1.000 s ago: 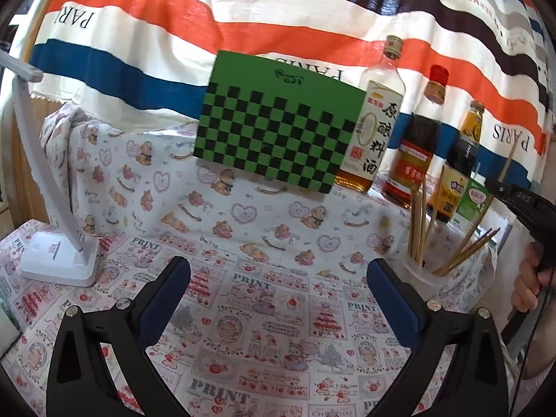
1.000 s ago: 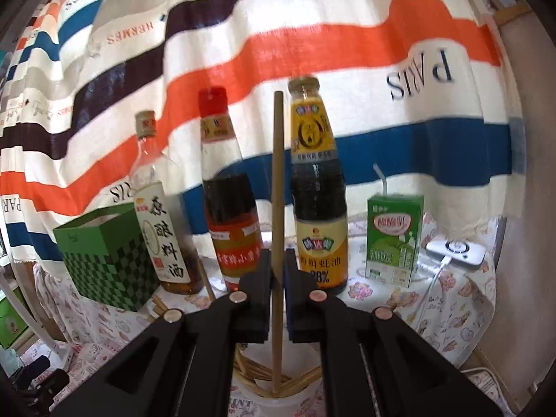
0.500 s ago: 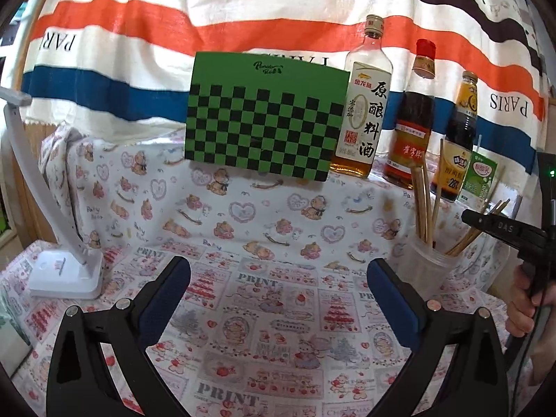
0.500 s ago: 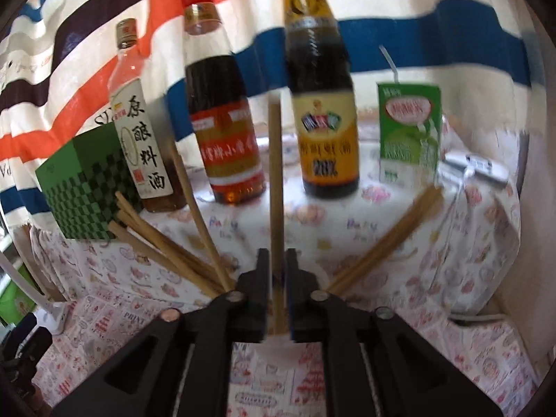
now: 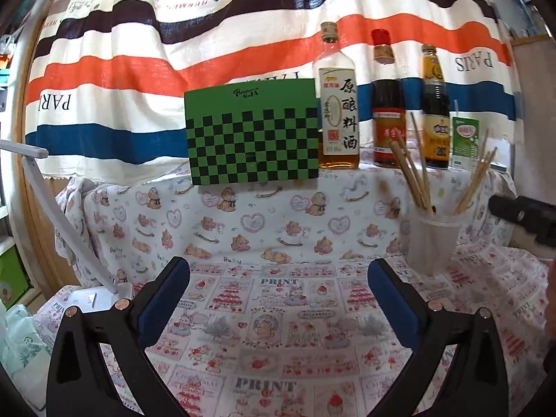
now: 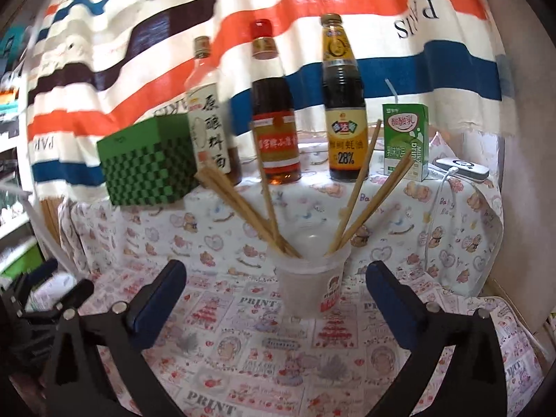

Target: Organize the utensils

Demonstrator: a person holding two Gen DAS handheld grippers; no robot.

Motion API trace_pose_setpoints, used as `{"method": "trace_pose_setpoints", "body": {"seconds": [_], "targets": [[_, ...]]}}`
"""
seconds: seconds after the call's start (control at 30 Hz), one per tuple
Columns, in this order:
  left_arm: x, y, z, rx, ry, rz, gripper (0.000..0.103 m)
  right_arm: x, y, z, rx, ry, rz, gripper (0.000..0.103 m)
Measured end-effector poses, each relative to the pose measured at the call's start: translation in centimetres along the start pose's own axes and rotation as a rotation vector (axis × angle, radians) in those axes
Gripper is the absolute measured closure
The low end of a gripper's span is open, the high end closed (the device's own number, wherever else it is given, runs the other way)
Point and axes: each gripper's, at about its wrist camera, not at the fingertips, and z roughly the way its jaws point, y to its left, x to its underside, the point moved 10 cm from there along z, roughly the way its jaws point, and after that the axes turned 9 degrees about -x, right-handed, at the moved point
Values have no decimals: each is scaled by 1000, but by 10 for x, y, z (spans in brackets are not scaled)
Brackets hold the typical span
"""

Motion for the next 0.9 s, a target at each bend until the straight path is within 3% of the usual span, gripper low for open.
{"method": "trace_pose_setpoints", "body": {"seconds": [0.13, 0.33, 0.53, 0.9], "targets": [[4, 2, -3, 3, 9, -30, 1, 10, 5, 0, 24, 3, -80, 0], [8, 1, 1, 0, 35, -29, 1, 18, 3, 1, 24, 1, -53, 0], [9, 8, 3, -35, 38, -55, 1, 18, 8, 0, 71, -9, -110, 0], [8, -2, 1, -9, 33, -24, 1, 18, 5, -2, 101, -15, -105, 0]]}}
